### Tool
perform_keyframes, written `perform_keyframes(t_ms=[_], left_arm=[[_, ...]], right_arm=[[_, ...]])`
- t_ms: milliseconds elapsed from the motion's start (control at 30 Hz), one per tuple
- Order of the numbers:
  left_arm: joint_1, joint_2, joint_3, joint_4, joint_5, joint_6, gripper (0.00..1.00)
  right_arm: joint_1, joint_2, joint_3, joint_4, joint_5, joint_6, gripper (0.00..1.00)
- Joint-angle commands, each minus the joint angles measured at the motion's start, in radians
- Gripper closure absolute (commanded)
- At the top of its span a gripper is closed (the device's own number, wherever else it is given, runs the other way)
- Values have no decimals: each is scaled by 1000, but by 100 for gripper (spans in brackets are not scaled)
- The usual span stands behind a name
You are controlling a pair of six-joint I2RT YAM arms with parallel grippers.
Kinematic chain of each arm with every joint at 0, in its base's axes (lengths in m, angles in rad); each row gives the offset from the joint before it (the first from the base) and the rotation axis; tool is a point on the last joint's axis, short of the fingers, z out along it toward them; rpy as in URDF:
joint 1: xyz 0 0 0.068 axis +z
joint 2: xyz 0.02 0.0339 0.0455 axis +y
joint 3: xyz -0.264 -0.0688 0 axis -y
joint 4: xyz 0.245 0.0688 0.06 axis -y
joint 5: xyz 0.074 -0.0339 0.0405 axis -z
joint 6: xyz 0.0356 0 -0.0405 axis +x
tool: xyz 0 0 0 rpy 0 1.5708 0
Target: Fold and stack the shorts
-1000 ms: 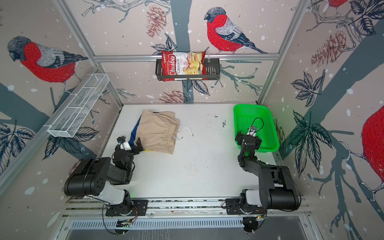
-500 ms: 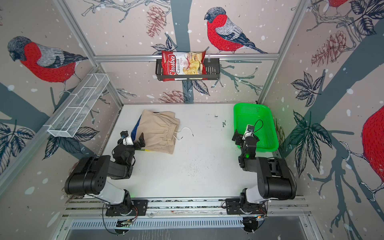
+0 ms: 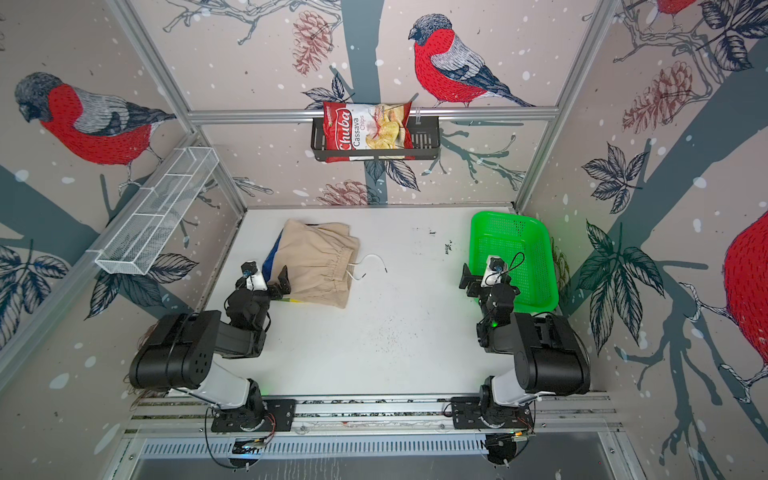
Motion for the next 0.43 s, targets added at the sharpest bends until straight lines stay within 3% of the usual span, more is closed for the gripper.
perform_keyframes(t_ms=[0, 400], left_arm=[[1, 0, 3, 18, 9, 9, 1], [1, -1, 2, 19, 11, 9, 1]], right_arm=[[3, -3, 3, 0, 10, -12, 0], [15, -1, 21, -29, 113, 18, 0]])
